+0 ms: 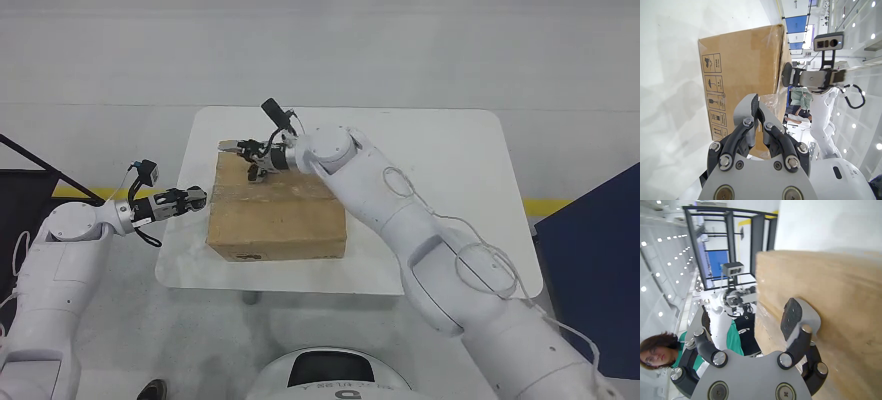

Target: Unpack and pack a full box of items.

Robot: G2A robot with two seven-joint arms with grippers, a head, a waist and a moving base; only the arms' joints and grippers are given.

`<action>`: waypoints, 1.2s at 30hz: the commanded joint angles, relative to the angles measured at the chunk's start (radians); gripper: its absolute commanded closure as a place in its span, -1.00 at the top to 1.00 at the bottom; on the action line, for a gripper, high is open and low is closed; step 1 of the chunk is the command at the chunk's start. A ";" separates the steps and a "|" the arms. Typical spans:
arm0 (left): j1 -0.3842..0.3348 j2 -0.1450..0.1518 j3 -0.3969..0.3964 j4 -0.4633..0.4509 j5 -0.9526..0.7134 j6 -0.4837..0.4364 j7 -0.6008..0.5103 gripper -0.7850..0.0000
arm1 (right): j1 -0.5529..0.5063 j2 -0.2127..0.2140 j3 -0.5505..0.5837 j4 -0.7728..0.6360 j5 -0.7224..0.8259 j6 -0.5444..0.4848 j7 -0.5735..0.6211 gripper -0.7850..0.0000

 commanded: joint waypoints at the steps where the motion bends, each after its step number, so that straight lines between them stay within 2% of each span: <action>1: 0.000 0.000 0.000 0.000 0.000 0.000 0.000 -1.00 | -0.047 0.029 0.030 -0.079 -0.016 -0.025 -0.001 1.00; 7: 0.000 0.000 0.000 0.000 0.000 0.000 0.000 -1.00 | -0.175 0.108 0.089 -0.347 -0.118 0.170 0.099 1.00; 13: 0.000 0.000 0.000 0.000 0.000 0.000 0.000 -1.00 | -0.299 0.163 0.152 -0.587 -0.203 0.281 0.140 1.00; 18: 0.000 0.000 0.000 0.000 0.000 0.000 0.000 -1.00 | -0.363 0.186 0.184 -0.702 -0.234 0.325 0.143 1.00; 24: 0.000 0.000 0.000 0.000 0.000 0.000 0.000 -1.00 | -0.305 0.168 0.134 -0.627 -0.206 0.362 0.130 1.00; 29: 0.000 0.000 0.000 0.000 0.000 0.000 0.000 -1.00 | -0.225 0.135 0.080 -0.499 -0.142 0.343 0.121 1.00; 36: 0.000 0.000 0.000 0.000 0.000 0.000 0.000 -1.00 | -0.148 0.085 0.006 -0.390 -0.082 0.305 0.100 1.00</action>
